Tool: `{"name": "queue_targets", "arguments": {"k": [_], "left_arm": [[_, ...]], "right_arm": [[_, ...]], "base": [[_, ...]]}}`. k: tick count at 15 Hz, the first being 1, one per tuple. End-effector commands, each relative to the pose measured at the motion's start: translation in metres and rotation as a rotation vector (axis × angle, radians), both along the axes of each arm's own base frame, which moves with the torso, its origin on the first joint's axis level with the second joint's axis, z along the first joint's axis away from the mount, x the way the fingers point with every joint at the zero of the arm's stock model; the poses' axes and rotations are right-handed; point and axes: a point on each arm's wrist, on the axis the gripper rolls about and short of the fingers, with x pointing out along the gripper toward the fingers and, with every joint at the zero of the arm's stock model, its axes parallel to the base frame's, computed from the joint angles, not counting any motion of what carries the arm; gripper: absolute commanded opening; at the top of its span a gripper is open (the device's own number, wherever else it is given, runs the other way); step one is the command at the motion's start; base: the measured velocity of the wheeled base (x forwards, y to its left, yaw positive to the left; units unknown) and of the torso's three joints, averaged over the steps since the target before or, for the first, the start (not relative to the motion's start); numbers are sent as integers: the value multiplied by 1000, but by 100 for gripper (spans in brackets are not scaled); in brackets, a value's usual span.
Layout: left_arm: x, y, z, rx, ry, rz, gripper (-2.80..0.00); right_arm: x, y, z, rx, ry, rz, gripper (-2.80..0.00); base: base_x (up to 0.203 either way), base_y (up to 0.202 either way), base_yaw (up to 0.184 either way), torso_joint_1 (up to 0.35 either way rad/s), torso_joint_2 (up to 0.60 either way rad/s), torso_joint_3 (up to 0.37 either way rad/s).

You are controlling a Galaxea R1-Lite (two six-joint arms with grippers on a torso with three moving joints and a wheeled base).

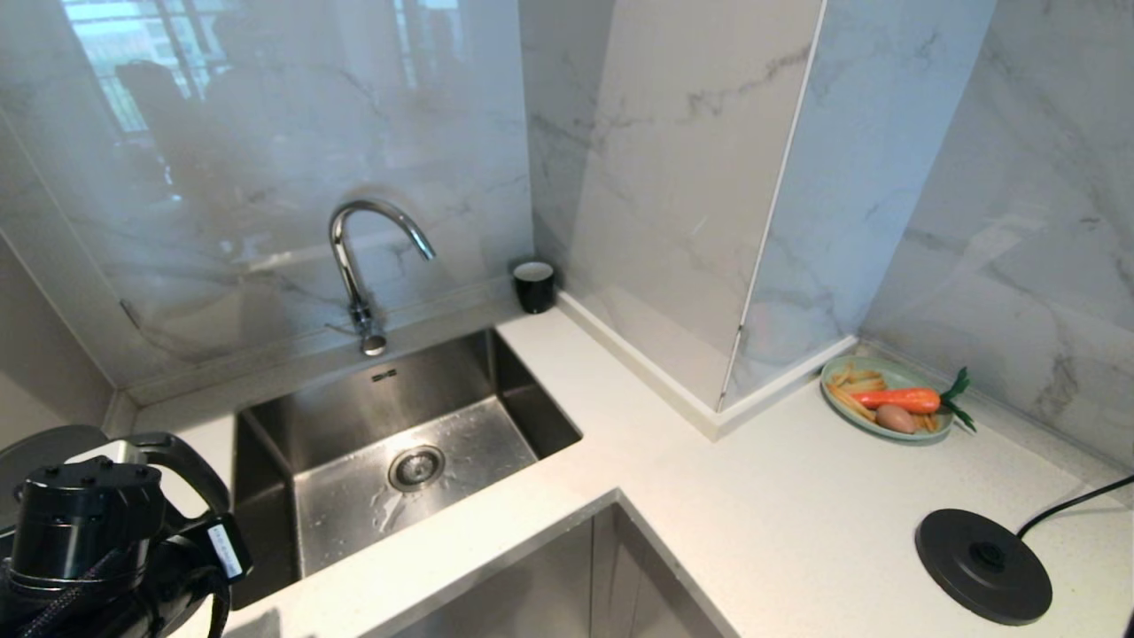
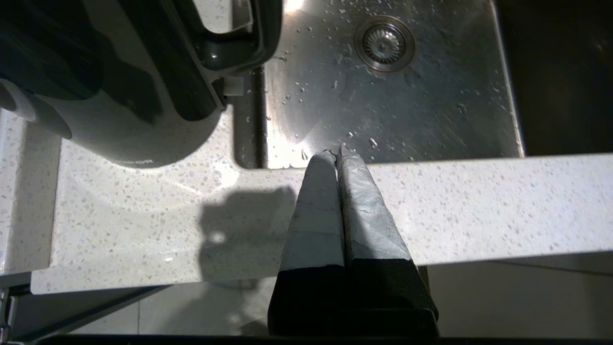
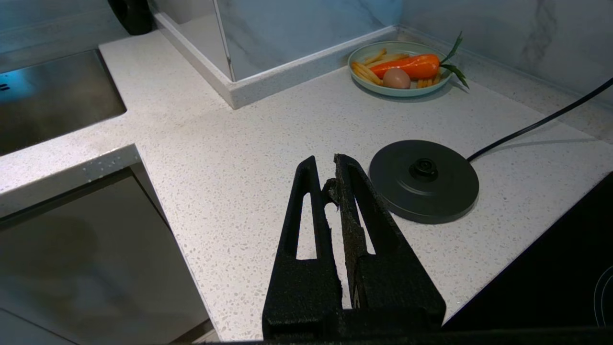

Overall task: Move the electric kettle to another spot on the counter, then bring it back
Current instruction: Grab the kettle

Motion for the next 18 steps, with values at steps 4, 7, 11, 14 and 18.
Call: {"name": "queue_targets", "arguments": {"k": [4, 7, 11, 14, 18], "left_arm": [[4, 7, -6, 30, 18, 29, 0], [7, 13, -6, 35, 22, 54, 0], [22, 16, -3, 10, -37, 60, 0], [36, 19, -14, 12, -37, 64, 0], [43, 23, -21, 15, -30, 85, 0]], "right_arm": [[0, 0, 0, 0, 0, 0, -280], [0, 0, 0, 0, 0, 0, -280], [0, 0, 0, 0, 0, 0, -280], [0, 0, 0, 0, 0, 0, -280], [0, 0, 0, 0, 0, 0, -280]], "base": [[0, 0, 0, 0, 0, 0], [0, 0, 0, 0, 0, 0], [0, 0, 0, 0, 0, 0], [0, 0, 0, 0, 0, 0], [0, 0, 0, 0, 0, 0]]}}
